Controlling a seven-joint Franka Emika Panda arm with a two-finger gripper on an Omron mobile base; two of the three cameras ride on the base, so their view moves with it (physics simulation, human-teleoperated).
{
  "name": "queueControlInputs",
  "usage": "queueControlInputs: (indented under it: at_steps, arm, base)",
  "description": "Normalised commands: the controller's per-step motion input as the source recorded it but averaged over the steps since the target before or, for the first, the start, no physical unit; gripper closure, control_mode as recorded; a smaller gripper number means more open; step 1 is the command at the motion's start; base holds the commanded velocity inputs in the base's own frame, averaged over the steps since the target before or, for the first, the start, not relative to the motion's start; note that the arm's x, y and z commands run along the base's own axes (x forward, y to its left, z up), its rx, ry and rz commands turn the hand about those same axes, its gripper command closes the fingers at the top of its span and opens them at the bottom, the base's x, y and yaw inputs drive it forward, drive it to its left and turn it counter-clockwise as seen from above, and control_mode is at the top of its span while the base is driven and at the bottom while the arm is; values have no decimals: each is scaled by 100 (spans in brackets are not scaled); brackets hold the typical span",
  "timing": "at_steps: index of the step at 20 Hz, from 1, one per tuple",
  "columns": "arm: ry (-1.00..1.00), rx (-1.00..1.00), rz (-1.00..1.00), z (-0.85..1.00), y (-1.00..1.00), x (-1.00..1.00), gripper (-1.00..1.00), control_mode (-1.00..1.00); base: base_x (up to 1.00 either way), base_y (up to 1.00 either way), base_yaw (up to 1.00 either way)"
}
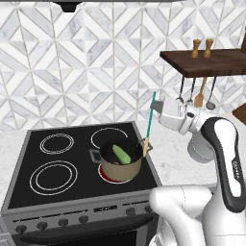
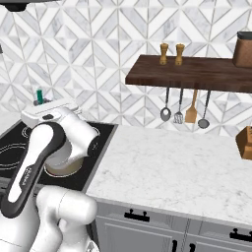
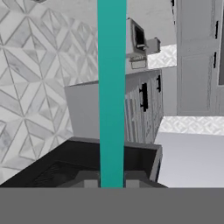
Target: Put the corn and sweet potato in the pot. Retrieve the spatula and lightly stir the vegetables in the pot.
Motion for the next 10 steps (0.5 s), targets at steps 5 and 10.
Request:
queueControlInputs:
  at_steps: [5, 10]
  arm:
    - [7, 0, 0, 0, 35, 33, 100, -100]
    - [2, 0, 2, -22, 11, 25, 100, -100]
  base:
    - [0, 0, 0]
    - [0, 0, 0]
